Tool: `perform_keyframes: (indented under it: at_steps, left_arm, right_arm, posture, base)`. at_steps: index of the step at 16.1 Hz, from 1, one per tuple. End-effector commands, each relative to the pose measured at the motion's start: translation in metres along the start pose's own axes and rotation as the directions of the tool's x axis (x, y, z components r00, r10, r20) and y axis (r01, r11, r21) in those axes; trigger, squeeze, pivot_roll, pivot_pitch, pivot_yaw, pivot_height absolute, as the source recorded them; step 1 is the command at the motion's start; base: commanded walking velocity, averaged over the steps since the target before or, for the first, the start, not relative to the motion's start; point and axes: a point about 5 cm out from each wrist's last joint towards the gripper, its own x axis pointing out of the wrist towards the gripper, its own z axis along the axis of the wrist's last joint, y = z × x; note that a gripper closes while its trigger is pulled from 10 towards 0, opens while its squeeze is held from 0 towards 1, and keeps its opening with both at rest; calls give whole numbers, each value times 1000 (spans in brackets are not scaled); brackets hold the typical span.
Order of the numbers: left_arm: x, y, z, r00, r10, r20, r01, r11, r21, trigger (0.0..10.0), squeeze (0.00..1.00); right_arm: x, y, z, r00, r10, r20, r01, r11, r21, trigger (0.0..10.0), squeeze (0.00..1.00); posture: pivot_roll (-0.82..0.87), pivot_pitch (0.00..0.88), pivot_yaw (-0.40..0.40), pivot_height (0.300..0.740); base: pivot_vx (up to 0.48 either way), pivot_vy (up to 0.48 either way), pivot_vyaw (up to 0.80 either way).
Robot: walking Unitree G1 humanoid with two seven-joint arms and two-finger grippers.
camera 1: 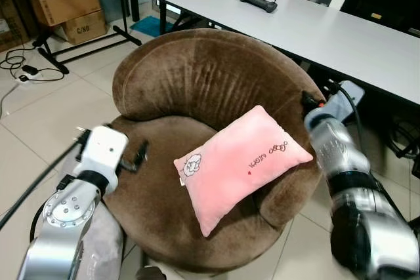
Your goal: Move the pillow to the sofa from floor
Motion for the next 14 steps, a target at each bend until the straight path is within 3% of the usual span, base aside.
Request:
perform_keyframes:
  at_steps: [1, 4, 6, 10, 14]
  left_arm:
    - [-4, 0, 7, 999, 38, 37, -37, 999, -12, 10000, 0]
    - [-10, -1, 7, 994, 102, 39, -101, 994, -29, 10000, 0]
    - [-9, -1, 8, 989, 143, 45, -141, 989, -51, 10000, 0]
    - [-10, -4, 3, 989, 143, 20, -142, 987, -70, 10000, 0]
    - [-10, -1, 3, 987, 156, 25, -154, 986, -63, 10000, 0]
  right_arm:
    - [-14, 10, 16, 991, 110, 72, -101, 988, -117, 10000, 0]
    - [-57, 28, -4, 982, 191, 7, -183, 950, -255, 10000, 0]
    - [-74, 32, -18, 988, 151, -43, -157, 947, -279, 10000, 0]
    - [-84, 42, -23, 979, 191, -76, -205, 913, -353, 10000, 0]
    - [-84, 43, -24, 974, 198, -107, -224, 904, -365, 10000, 0]
  posture:
    - [131, 0, -121, 740]
    - [116, 0, -120, 740]
    - [109, 0, -124, 740]
    - [105, 0, -125, 740]
    - [114, 0, -136, 740]
  base:
    - [0, 0, 0]
    - [0, 0, 0]
    - [0, 0, 0]
    - [0, 0, 0]
    - [0, 0, 0]
